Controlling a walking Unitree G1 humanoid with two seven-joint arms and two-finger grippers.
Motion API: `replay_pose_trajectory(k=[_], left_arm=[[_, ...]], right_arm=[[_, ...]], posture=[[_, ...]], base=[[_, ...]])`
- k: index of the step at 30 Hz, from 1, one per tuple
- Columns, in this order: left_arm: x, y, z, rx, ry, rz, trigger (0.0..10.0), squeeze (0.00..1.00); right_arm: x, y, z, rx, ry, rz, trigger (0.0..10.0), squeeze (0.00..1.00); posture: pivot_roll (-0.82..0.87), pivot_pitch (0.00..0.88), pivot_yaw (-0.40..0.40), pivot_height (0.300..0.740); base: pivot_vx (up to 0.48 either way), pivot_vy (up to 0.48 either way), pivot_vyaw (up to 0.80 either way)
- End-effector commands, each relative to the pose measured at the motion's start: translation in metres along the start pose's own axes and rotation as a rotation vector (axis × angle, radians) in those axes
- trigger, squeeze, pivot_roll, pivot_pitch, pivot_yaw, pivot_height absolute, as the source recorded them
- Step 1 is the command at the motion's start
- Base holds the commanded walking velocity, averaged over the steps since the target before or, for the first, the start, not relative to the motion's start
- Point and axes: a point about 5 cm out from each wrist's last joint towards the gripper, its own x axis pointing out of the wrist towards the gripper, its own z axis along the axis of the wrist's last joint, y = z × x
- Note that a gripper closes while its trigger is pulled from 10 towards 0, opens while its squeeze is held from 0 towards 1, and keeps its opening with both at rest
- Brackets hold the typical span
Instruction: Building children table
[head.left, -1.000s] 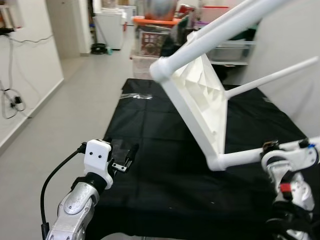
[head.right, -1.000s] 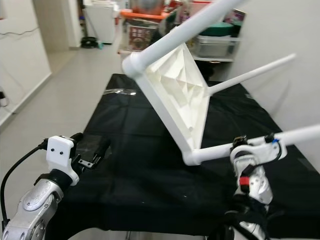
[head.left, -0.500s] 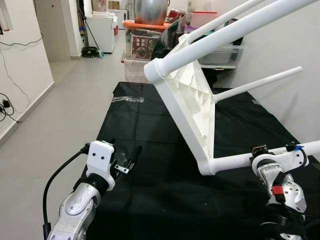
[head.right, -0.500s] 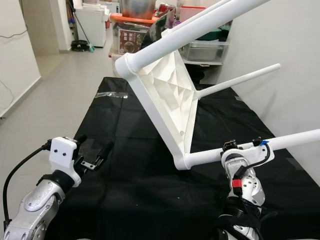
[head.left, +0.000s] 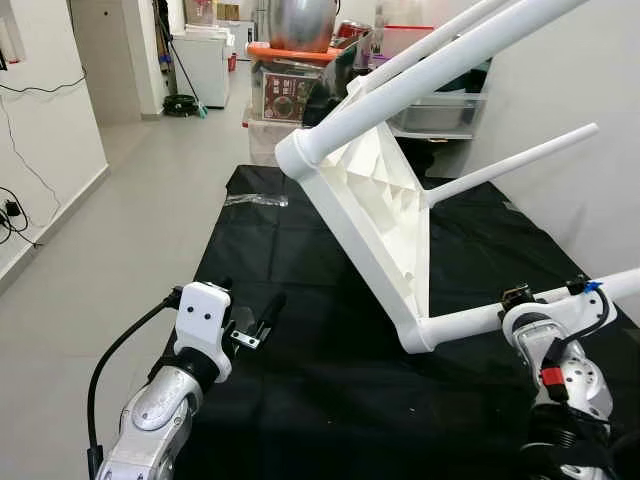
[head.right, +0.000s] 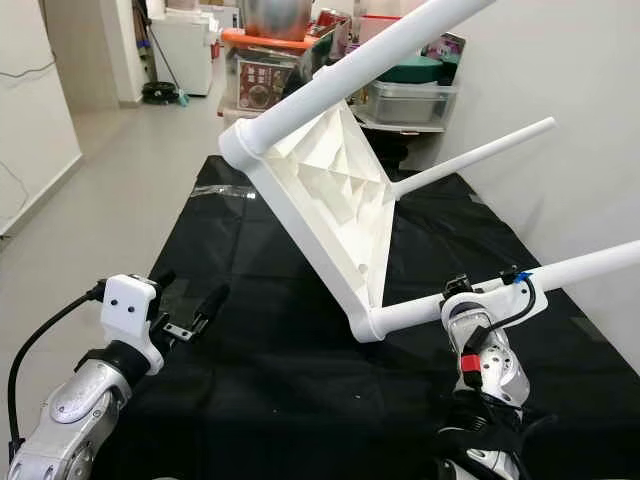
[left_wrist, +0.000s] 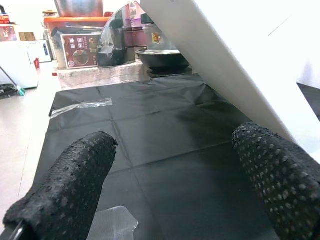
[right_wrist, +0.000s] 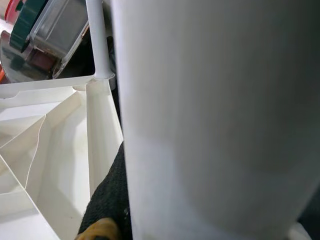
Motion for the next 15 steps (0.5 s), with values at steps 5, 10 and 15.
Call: replay_pose_trajectory(k=[5,10,15], left_arm=[[-0.002,0.0,-0.003,0.012,0.015,0.001,10.0,0.0],[-0.001,-0.002,-0.005,0.01,0.019,-0.006,10.0,0.0],[0.0,-0.001,-0.005,0.01,0.016,-0.006,10.0,0.0]], right_arm=[[-0.002,-0.017,-0.055,-0.454,0.229,-0.021,10.0,0.0],[-0.014,0.025,-0.051,-0.743,0.086,0.281,10.0,0.0],[-0.023,0.032,-0.061,-0.879,0.067,0.401,10.0,0.0]], posture=[[0.06,0.0,-0.078,0.74],[0.05,0.0,-0.075,0.74],[0.05,0.0,-0.076,0.74]], base=[[0.0,0.0,0.0],[0.0,0.0,0.0],[0.0,0.0,0.0]])
